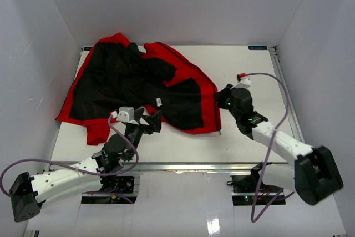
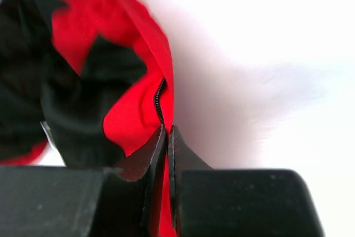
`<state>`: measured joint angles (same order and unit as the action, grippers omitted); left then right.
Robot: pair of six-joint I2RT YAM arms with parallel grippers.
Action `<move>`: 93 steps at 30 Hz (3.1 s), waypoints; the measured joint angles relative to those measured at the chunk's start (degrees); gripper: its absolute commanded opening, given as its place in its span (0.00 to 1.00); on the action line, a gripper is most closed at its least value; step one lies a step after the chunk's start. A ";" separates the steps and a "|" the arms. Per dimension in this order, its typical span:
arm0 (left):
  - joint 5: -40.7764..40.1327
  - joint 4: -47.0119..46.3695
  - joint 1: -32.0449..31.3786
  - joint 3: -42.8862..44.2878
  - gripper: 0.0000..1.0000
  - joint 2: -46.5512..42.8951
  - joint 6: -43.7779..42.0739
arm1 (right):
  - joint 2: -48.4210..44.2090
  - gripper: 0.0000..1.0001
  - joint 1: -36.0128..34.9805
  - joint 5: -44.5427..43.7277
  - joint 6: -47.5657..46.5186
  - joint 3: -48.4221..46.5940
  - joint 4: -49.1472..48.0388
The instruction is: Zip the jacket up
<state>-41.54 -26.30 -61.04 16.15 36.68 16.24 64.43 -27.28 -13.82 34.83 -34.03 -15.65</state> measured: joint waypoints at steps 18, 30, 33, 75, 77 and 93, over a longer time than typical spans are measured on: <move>3.45 11.60 11.24 10.40 0.96 21.36 7.82 | -14.46 0.08 26.54 -8.43 -2.98 -4.80 24.88; 17.78 16.38 20.04 16.29 0.90 40.45 16.65 | -10.39 0.08 35.42 -5.70 -4.41 -13.54 26.67; 22.50 14.08 20.03 17.35 0.87 46.84 17.77 | -11.02 0.08 35.42 -2.31 -5.79 -13.60 26.93; 73.63 1.81 19.28 11.19 0.91 27.50 15.91 | -8.35 0.08 -21.82 10.14 -6.95 -4.53 6.68; 75.62 -0.06 19.28 11.21 0.91 27.67 16.05 | -8.43 0.08 -21.82 10.89 -6.68 -4.31 5.89; 76.51 -0.22 17.74 14.00 0.60 33.47 15.12 | -8.56 0.13 -21.82 12.05 -4.59 -3.21 1.38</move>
<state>34.97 -26.52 -43.30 30.14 70.15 31.37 55.88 -49.10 -1.77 30.24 -37.24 -14.27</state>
